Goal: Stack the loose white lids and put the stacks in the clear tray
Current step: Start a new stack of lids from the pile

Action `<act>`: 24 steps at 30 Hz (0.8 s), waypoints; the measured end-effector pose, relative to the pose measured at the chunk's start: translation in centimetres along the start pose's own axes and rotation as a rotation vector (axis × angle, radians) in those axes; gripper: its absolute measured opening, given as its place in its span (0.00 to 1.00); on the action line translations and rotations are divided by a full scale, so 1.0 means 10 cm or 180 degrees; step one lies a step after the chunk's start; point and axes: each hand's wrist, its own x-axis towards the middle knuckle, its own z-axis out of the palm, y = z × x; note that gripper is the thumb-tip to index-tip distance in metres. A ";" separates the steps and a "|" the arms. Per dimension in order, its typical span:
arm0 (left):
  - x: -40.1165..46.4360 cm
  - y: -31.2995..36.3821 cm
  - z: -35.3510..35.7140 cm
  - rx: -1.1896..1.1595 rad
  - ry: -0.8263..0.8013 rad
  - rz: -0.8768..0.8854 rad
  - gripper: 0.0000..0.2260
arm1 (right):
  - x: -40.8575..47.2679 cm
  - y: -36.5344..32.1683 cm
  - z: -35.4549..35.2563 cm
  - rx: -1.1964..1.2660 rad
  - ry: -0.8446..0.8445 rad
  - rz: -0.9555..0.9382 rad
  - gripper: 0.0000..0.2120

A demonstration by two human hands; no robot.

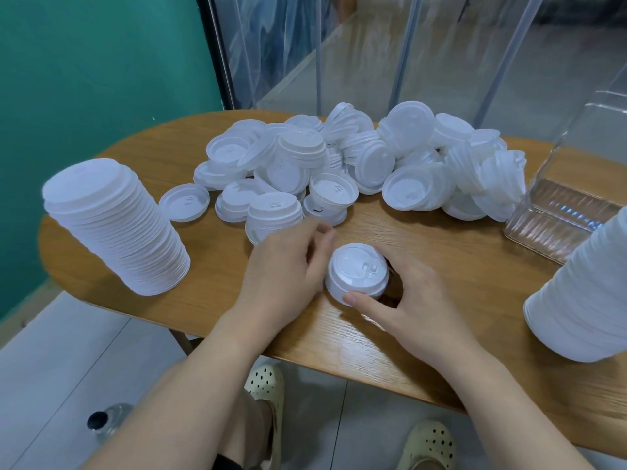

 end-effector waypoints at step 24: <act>0.27 -0.46 -0.12 -0.0058 0.0796 -0.1326 0.33 | 0.02 0.02 0.02 -0.0001 -0.0033 0.0030 0.31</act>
